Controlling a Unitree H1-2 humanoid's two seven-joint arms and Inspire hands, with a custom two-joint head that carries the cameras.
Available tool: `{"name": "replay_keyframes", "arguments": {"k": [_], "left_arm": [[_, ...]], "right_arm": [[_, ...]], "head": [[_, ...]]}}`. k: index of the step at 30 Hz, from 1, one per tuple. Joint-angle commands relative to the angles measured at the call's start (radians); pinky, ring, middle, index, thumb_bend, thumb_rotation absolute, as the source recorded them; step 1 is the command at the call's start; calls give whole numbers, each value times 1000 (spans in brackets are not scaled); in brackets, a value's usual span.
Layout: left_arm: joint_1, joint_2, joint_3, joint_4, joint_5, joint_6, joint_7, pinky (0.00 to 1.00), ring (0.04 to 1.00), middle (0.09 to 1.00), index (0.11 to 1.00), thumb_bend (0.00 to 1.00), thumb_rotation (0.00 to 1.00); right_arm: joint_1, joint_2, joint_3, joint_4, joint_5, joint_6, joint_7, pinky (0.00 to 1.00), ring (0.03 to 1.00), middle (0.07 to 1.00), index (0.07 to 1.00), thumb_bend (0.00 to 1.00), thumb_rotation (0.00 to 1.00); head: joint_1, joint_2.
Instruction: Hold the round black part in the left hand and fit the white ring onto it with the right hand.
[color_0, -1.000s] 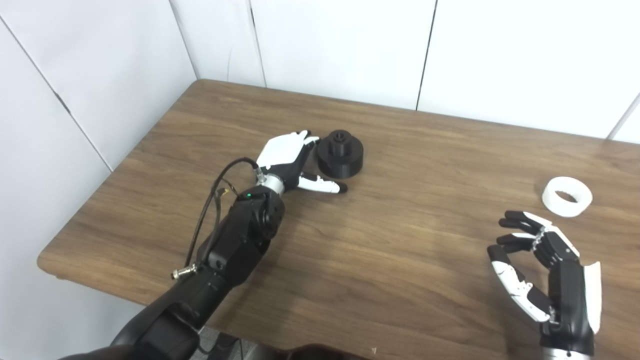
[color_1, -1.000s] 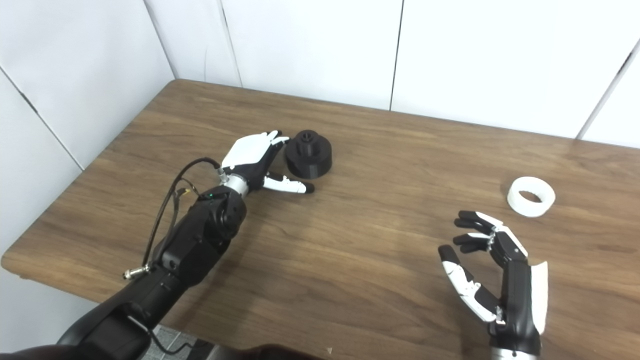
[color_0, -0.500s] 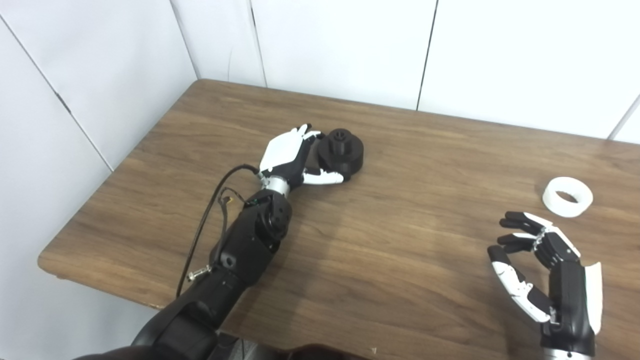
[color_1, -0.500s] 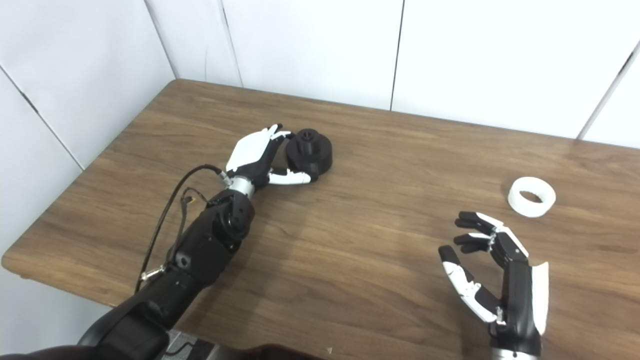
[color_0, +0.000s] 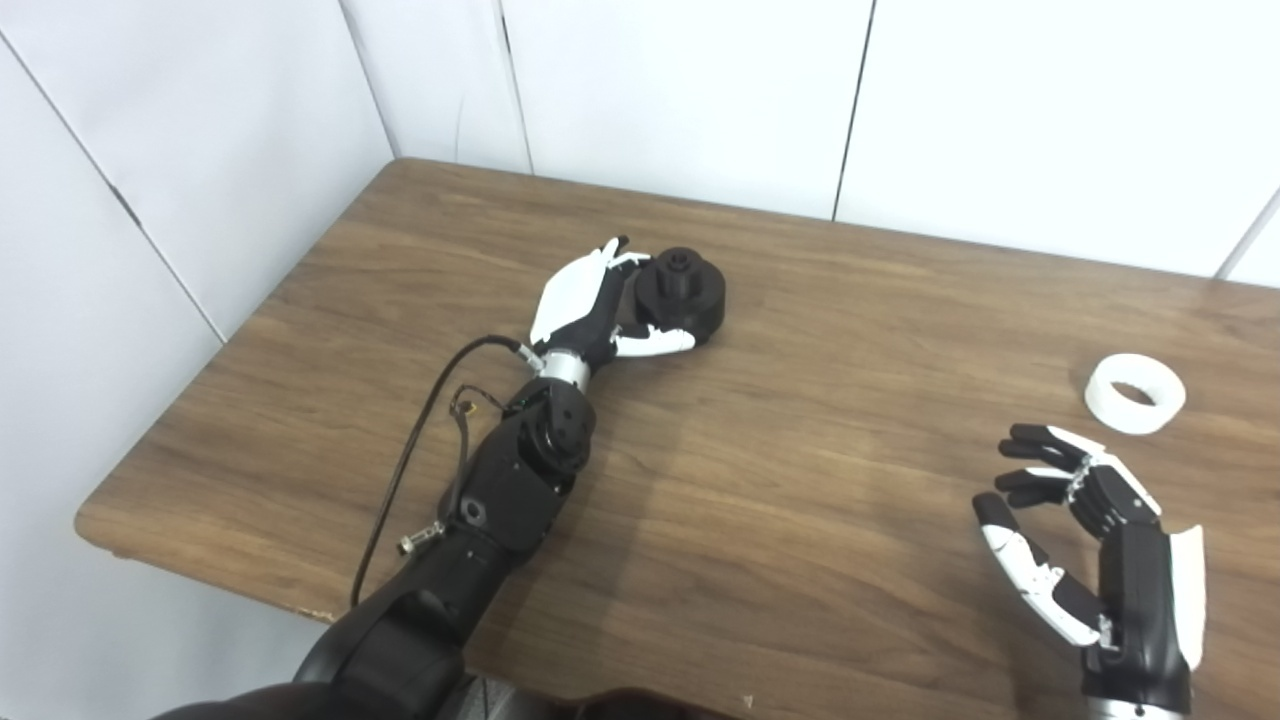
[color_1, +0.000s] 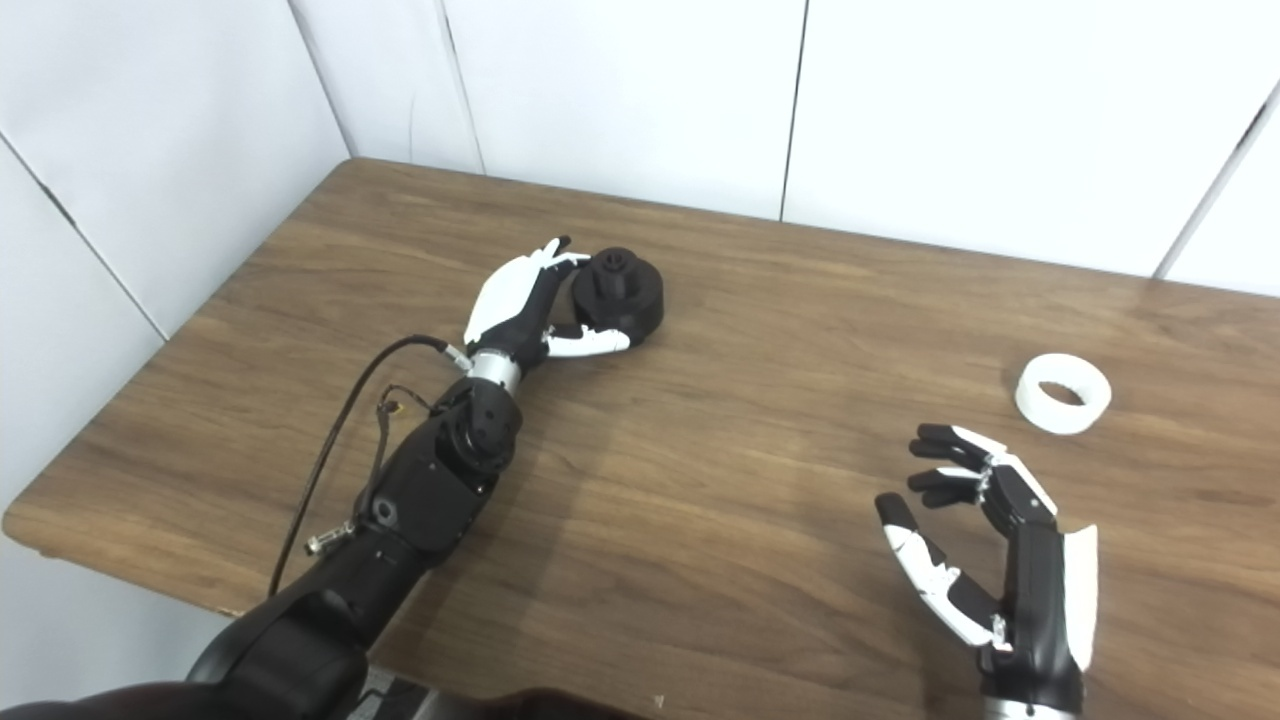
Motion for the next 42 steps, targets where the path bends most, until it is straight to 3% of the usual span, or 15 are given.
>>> {"name": "replay_keyframes", "arguments": {"k": [1,18,24,25,26,28,42], "left_arm": [[-20,-11,-2,12,-25,-14,-4,999,1000,993,688,875,345],[0,-4,-9,-9,-62,-36,14,978,979,958,576,833,225],[40,-7,-26,-79,-55,-36,3,962,971,947,563,810,187],[50,-8,-30,-93,-55,-39,2,967,970,944,548,752,163],[56,-9,-32,-102,-55,-42,2,978,969,941,514,616,111],[76,-10,-39,-132,-52,-45,-1,978,968,938,497,547,84],[234,-24,-76,-402,-49,4,-97,906,965,938,491,523,74]], "right_arm": [[63,80,-5,-31,-2,-10,0,476,548,650,676,471,317],[53,80,-5,-31,-1,-6,2,480,553,652,673,470,315],[53,80,-5,-33,-6,-1,3,475,547,648,672,483,361],[52,80,-5,-33,-3,-1,3,475,547,648,672,484,363],[52,80,-5,-32,0,-1,3,474,547,648,672,486,362],[51,80,-5,-29,2,-6,3,475,548,649,672,486,357],[47,85,-7,-24,-15,-10,-6,472,552,657,674,477,348]], "head": [[1,1],[0,0],[-3,-1],[-5,-2],[-5,-2],[-6,-1],[-17,4]]}}
